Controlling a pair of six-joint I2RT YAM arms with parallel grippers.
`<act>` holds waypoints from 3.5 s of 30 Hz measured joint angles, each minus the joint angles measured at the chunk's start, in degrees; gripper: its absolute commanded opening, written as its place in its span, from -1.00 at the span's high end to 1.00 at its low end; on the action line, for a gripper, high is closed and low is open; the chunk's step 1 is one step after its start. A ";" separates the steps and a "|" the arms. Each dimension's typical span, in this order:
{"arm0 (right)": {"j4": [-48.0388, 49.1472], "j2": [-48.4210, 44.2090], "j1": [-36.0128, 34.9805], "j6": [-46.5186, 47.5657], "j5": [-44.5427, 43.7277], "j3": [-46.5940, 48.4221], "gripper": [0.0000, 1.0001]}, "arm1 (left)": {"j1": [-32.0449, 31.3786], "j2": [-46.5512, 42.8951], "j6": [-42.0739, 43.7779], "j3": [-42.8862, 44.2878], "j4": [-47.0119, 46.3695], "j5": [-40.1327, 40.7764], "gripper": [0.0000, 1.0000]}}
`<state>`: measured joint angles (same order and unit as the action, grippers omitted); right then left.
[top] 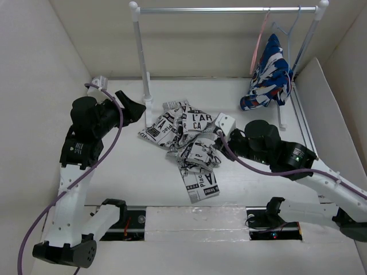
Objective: Place the trousers on the hanger
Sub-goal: Flatten out the trousers at the center of the board.
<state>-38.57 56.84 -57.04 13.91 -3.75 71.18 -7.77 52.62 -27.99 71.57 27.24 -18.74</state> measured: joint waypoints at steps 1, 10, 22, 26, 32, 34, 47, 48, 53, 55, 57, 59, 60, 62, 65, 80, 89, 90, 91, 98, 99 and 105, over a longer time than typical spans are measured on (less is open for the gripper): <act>0.02 -0.02 0.00 -0.20 -0.13 -0.07 0.76 | 0.00 0.00 -0.46 -0.52 -0.70 -0.13 -0.19; 0.50 4.81 0.09 0.28 -1.05 0.22 0.37 | 0.00 0.04 -1.25 -2.64 -1.16 2.43 0.72; 9.31 29.97 8.26 4.57 0.22 5.68 -0.69 | 0.00 2.34 -4.04 -20.31 -0.85 12.50 -0.32; 10.36 43.93 11.52 5.64 1.20 14.38 -0.74 | 0.00 6.93 -7.02 -26.51 -5.27 12.02 -0.48; 12.22 59.41 13.53 5.46 3.80 23.87 -0.72 | 0.00 21.18 -8.81 -27.41 -16.15 10.91 -0.47; 12.37 61.90 13.92 5.35 4.07 24.96 -0.47 | 0.00 26.32 -8.98 -27.30 -19.23 10.21 -0.44; 13.51 54.31 14.43 3.72 -3.85 18.10 1.00 | -2.01 45.64 -10.40 -19.93 -29.75 8.24 1.00; 12.57 51.78 14.32 4.00 -4.09 17.75 1.00 | -2.05 46.99 -10.47 -19.02 -30.05 8.02 1.00; 8.33 33.44 13.00 5.77 -2.12 17.68 1.00 | -1.51 49.46 -10.69 -15.26 -29.90 7.61 1.00; 5.49 25.94 12.02 6.67 0.90 18.12 1.00 | -0.66 47.52 -10.91 -15.32 -28.48 7.85 1.00; 2.05 20.31 10.56 7.63 4.46 19.54 1.00 | 1.07 42.58 -10.91 -15.37 -26.25 8.94 1.00; -1.95 16.35 8.76 8.63 8.92 22.18 1.00 | 3.54 34.88 -10.88 -15.19 -23.78 10.62 1.00; -3.80 15.06 7.76 9.05 11.34 23.76 1.00 | 4.85 30.51 -10.86 -14.69 -22.32 11.61 1.00; -7.45 13.73 5.90 9.86 16.70 27.71 1.00 | 6.84 22.38 -10.80 -11.56 -19.41 14.80 1.00; -9.70 13.51 3.98 10.10 24.98 34.47 1.00 | 7.52 13.46 -10.43 -4.13 -16.44 19.63 1.00; 9.35 25.20 43.30 1.66 33.03 8.68 0.40 | 6.45 7.48 -8.07 0.57 -7.48 25.66 1.00; 6.75 34.99 36.70 1.49 10.47 14.14 -0.52 | 7.10 30.47 -2.69 2.73 -7.82 23.30 -0.41; 8.04 30.84 34.29 1.33 8.83 10.45 -0.48 | 7.10 30.47 -2.69 2.73 -7.82 23.30 -0.47; 8.39 26.32 31.89 0.98 7.74 6.60 -0.36 | 7.02 34.51 -1.60 3.19 -7.85 23.17 -0.48; 11.89 4.35 30.73 -4.37 6.88 -25.90 0.60 | -3.02 27.61 -1.03 -2.25 -7.87 23.54 0.59; 11.21 3.56 32.33 -5.11 6.84 -29.42 0.33 | -6.40 24.98 -1.77 -4.37 -8.04 23.17 0.64; 9.81 0.55 43.01 -6.88 11.02 -39.45 -0.52 | -26.56 17.46 -8.94 -20.48 -9.88 19.52 0.68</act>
<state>-28.75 57.39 -14.02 7.03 7.27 31.73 -34.33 70.08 -36.93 51.09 17.37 0.78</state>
